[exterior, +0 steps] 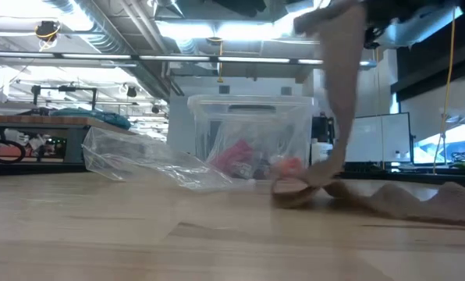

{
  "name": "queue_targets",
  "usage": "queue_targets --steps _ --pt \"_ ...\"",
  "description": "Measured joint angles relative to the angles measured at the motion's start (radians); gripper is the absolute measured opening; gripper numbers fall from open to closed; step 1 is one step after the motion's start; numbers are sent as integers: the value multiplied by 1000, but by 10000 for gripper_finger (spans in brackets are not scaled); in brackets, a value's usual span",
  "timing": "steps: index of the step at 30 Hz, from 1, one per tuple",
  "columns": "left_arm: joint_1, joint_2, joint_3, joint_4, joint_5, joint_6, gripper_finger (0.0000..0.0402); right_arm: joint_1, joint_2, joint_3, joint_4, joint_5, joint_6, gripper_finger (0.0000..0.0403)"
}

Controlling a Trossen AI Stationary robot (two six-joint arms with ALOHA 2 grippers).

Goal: Roll bandage
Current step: Roll the brown bandage

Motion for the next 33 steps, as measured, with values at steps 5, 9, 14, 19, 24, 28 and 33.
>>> queue_targets --steps 5,9,14,19,24,28,33 --pt "7 2 -97 206 33 29 208 1 -103 -132 172 -48 78 0" --pt "16 7 -181 478 91 93 208 0 -125 -228 337 -91 111 0" --pt "26 9 -222 641 164 88 208 0 -121 -248 369 -121 126 1" --pt "-6 9 -224 619 172 60 208 0 -150 -246 410 -117 128 1" --pt "-34 9 -224 630 171 66 208 0 -152 -246 428 -94 137 1" --pt "-38 6 -224 660 166 77 208 0 -153 -246 478 -65 143 1" --pt "-30 9 -224 661 155 76 208 1 -123 -246 509 -70 170 1"
